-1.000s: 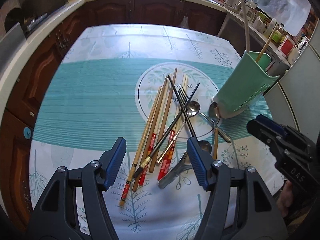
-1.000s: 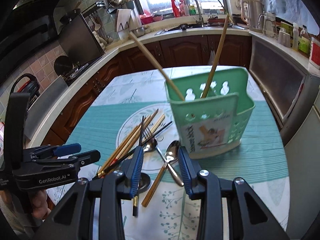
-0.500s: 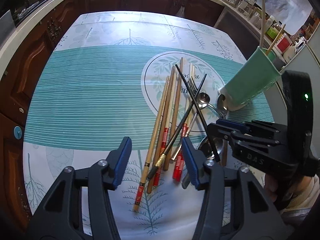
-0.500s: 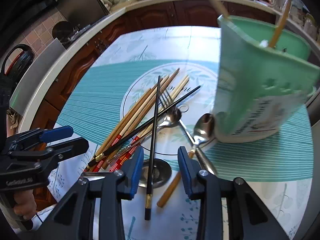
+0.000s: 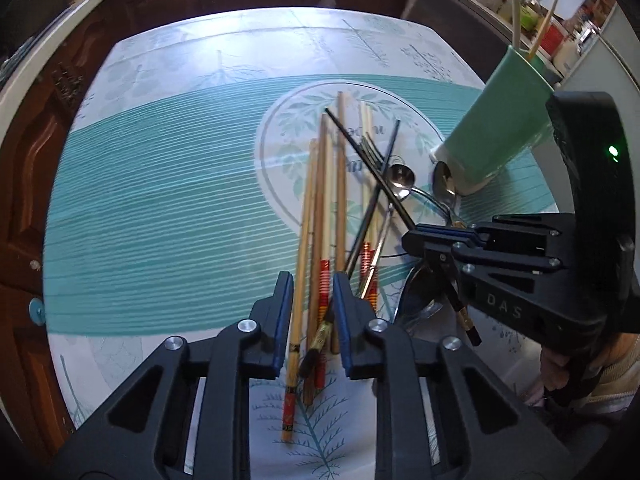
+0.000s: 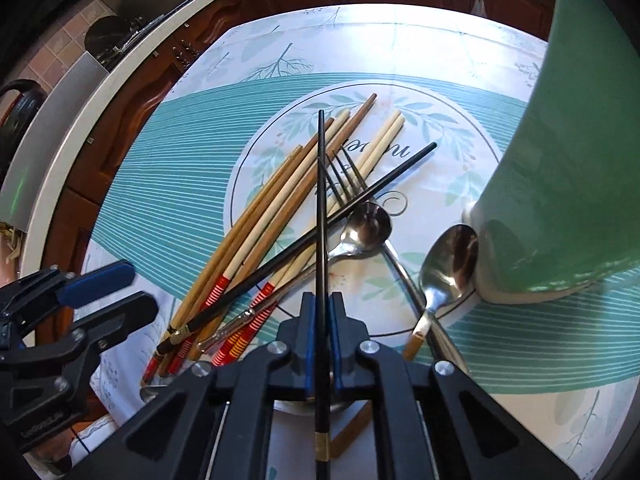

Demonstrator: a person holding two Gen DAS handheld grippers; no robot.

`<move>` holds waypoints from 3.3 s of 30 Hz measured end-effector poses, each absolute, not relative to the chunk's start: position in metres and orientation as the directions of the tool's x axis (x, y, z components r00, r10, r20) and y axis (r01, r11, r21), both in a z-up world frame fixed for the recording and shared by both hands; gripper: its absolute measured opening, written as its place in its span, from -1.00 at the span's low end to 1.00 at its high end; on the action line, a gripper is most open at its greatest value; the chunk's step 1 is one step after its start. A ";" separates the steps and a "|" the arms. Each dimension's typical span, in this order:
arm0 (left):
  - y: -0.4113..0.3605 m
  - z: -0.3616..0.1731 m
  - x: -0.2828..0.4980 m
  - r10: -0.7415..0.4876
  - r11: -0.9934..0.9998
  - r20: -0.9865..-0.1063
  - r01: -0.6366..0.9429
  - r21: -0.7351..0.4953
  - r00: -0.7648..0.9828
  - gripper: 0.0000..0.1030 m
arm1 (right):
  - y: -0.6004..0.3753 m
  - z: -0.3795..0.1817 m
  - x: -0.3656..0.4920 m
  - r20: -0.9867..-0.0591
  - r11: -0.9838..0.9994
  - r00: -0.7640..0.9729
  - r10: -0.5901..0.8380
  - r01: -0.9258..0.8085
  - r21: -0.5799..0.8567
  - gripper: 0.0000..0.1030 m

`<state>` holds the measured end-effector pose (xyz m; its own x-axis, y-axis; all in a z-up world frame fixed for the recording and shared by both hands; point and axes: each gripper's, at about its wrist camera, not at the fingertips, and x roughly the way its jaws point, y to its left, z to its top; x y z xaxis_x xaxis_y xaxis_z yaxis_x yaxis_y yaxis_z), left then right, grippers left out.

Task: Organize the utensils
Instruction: 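Grasp a black chopstick with the right tool while the left tool grasps another, then lift the black chopsticks with both tools and carry them over the green holder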

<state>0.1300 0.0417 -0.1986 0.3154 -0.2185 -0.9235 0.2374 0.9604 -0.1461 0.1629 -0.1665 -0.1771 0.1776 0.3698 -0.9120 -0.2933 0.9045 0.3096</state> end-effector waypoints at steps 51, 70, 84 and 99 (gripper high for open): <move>-0.011 -0.182 0.209 -0.237 0.908 -0.934 0.403 -0.114 0.269 -0.92 | -0.229 -0.143 0.122 -0.746 0.822 0.347 0.568 -0.275 0.498 -0.89; -0.018 -0.038 0.110 -0.502 0.821 -0.687 0.539 -0.188 0.526 -0.92 | -0.239 -0.079 0.081 -0.553 0.738 0.490 0.674 -0.487 0.468 -0.89; -0.088 0.010 0.104 -0.502 0.839 -0.544 0.532 -0.116 0.673 -0.92 | -0.251 -0.040 0.066 -0.490 0.841 0.687 0.537 -0.483 0.244 -0.89; -0.139 0.018 0.172 -0.438 0.899 -0.404 0.404 -0.172 0.803 -0.92 | -0.333 -0.010 0.137 -0.305 0.878 0.867 0.393 -0.256 0.406 -0.89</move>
